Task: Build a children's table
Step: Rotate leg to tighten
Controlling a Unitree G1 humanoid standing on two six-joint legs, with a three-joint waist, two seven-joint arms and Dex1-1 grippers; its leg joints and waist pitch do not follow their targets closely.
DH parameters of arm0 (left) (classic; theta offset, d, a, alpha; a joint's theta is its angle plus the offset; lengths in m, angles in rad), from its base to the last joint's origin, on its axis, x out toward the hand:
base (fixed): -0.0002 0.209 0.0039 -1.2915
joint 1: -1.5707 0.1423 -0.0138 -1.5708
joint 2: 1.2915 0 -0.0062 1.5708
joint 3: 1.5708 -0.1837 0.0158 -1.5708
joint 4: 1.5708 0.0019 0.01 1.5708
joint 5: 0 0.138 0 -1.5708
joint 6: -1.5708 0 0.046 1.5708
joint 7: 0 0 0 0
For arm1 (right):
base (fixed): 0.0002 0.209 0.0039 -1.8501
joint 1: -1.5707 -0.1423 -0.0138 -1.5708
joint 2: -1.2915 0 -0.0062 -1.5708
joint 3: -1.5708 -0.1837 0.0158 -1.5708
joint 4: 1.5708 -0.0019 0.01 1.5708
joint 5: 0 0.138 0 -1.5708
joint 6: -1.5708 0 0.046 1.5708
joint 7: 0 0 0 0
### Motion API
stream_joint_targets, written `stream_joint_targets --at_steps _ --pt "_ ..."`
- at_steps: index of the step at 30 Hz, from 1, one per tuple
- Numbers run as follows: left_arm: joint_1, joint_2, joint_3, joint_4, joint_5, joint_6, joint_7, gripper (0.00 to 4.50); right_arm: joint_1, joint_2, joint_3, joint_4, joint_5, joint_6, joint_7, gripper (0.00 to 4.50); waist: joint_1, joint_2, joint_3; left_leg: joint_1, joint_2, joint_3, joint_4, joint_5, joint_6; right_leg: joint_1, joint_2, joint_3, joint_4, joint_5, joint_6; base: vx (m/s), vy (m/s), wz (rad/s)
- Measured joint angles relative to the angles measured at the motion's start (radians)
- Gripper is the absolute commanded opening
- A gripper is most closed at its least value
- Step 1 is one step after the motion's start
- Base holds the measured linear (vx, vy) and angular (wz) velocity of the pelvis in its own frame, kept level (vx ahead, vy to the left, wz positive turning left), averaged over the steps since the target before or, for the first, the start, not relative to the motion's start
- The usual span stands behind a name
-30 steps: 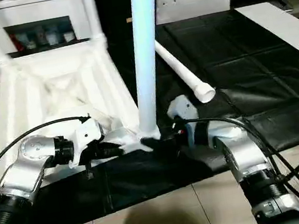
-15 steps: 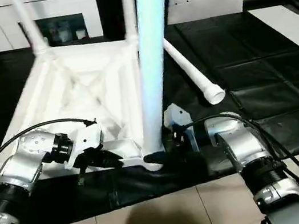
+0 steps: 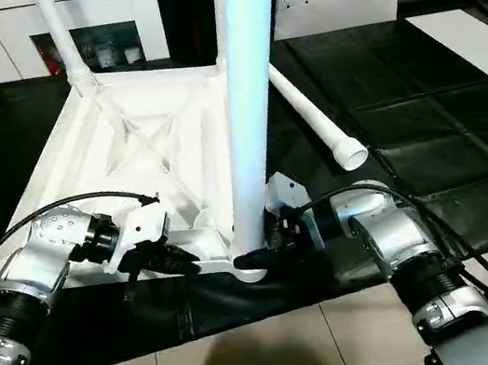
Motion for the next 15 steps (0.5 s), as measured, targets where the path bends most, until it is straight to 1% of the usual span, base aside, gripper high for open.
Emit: stream_joint_targets --at_steps 3,5,7,8,10,12,15 --pt "0.010 -0.001 0.009 -0.015 -0.003 0.038 0.024 0.00 0.017 0.017 -0.018 -0.018 0.007 0.037 -0.036 2.59 -0.002 0.000 0.000 0.001 0.000 0.000 0.000 0.000 0.000 0.000 0.000 0.000 0.001 0.000 0.000 0.000 0.000 0.00" --pt "0.039 -0.016 0.038 -0.063 -0.002 0.120 0.099 0.00 0.048 0.057 -0.041 -0.052 0.003 0.072 -0.142 2.58 -0.009 0.000 0.000 0.004 0.000 0.000 0.000 0.000 0.000 0.002 0.000 0.000 0.001 0.000 0.000 0.000 0.000 0.00" --pt "0.054 -0.035 0.060 -0.099 0.009 0.200 0.180 0.00 0.066 0.100 -0.074 -0.071 -0.008 0.100 -0.271 2.58 -0.024 0.000 0.000 0.005 0.000 0.000 0.000 0.001 -0.001 0.001 0.000 0.001 0.000 -0.003 0.005 0.000 0.000 0.00" --pt "0.059 -0.044 0.065 -0.112 0.012 0.223 0.203 0.00 0.068 0.111 -0.081 -0.075 -0.011 0.111 -0.307 2.58 -0.029 0.000 0.000 0.005 0.000 0.000 0.000 0.001 -0.001 0.001 0.000 0.001 -0.001 -0.003 0.005 0.000 0.000 0.00" --pt "0.091 -0.112 0.101 -0.170 0.025 0.330 0.341 0.00 0.079 0.191 -0.151 -0.080 -0.025 0.158 -0.505 2.58 -0.058 -0.001 0.000 0.007 0.000 0.000 0.001 0.001 -0.001 0.001 -0.001 0.002 -0.003 -0.004 0.006 0.000 0.000 0.00" --pt "0.110 -0.151 0.113 -0.207 0.035 0.382 0.414 0.00 0.079 0.239 -0.181 -0.081 -0.044 0.174 -0.616 2.57 -0.078 -0.001 0.000 0.008 -0.001 0.000 0.001 0.001 -0.001 0.000 -0.001 0.001 -0.006 -0.004 0.007 0.000 0.000 0.00" --pt "0.123 -0.190 0.124 -0.242 0.057 0.441 0.500 0.00 0.067 0.310 -0.205 -0.076 -0.067 0.191 -0.765 2.57 -0.089 0.000 0.000 0.008 -0.001 -0.004 0.000 0.001 -0.001 -0.001 -0.001 -0.003 -0.010 -0.004 0.007 0.000 0.000 0.00"
